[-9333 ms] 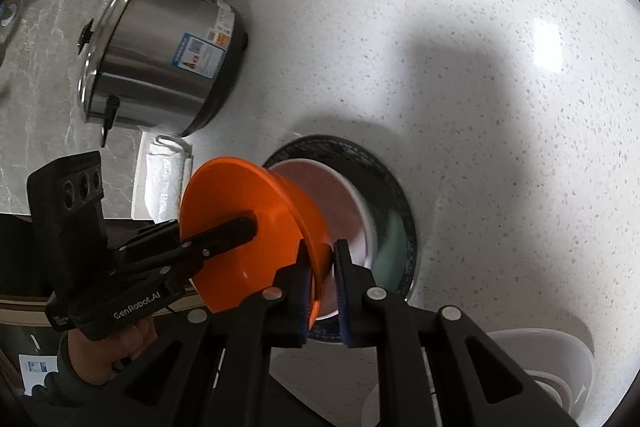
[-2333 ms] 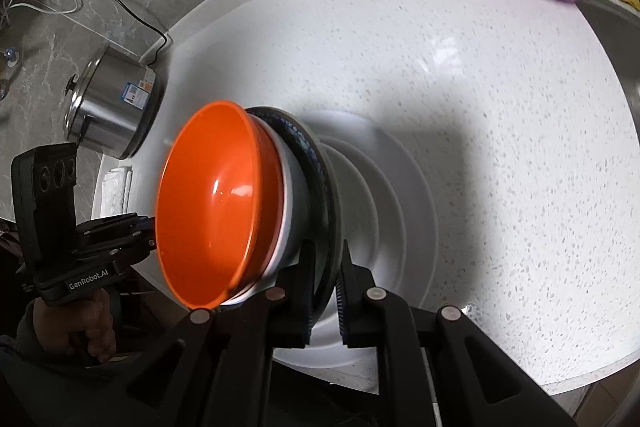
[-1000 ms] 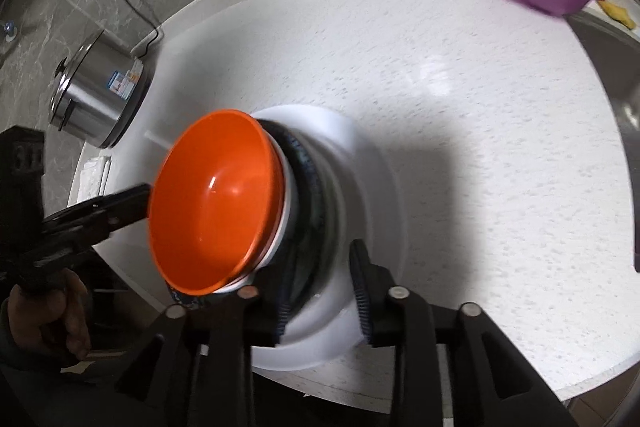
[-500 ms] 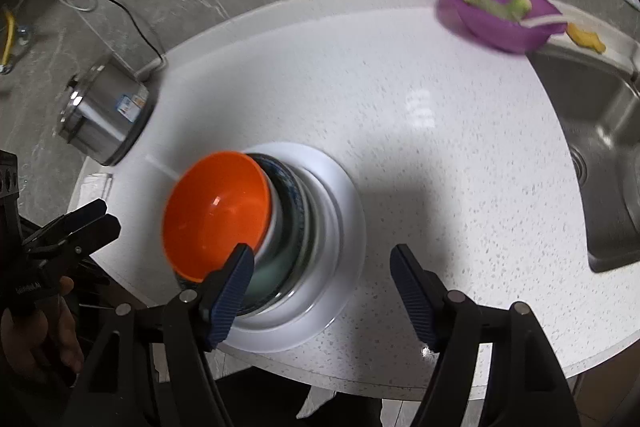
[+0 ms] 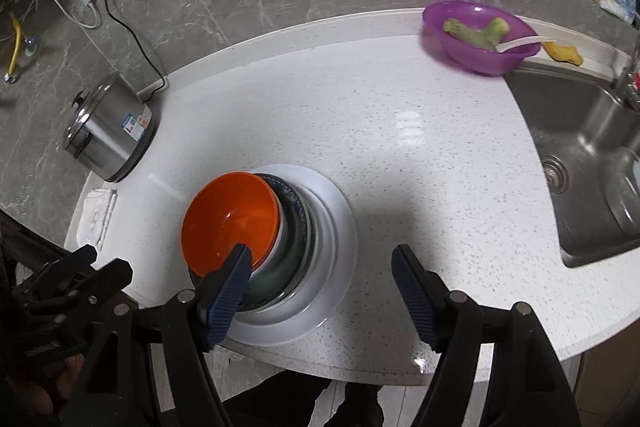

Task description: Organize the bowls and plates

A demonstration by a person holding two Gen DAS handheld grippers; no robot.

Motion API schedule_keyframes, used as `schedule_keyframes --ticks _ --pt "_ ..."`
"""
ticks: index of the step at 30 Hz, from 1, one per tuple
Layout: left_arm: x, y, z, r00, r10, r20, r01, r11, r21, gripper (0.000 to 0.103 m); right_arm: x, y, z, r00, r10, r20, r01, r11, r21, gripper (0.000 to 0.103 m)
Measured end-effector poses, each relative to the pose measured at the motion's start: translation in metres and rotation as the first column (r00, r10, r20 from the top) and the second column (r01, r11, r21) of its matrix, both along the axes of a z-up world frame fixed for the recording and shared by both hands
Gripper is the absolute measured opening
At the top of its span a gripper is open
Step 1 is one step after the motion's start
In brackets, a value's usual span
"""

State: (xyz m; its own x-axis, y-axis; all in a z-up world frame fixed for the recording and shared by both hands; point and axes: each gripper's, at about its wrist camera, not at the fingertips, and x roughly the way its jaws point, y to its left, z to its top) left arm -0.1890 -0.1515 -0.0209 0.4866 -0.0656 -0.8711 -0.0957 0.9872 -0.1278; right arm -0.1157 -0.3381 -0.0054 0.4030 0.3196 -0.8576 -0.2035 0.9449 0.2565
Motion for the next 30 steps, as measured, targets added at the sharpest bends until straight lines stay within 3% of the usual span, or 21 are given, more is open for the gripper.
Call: schedule_keyframes --ticks 10,30 --pt "0.022 0.006 0.004 0.999 -0.05 -0.009 0.05 0.997 0.06 0.101 -0.009 0.019 0.014 0.997 -0.064 0.038 0.067 0.993 -0.093 0.076" --pt "0.03 0.016 0.001 0.999 -0.038 -0.024 0.039 0.997 0.06 0.101 -0.007 0.039 0.021 0.99 -0.129 0.052 0.136 0.977 -0.167 0.077"
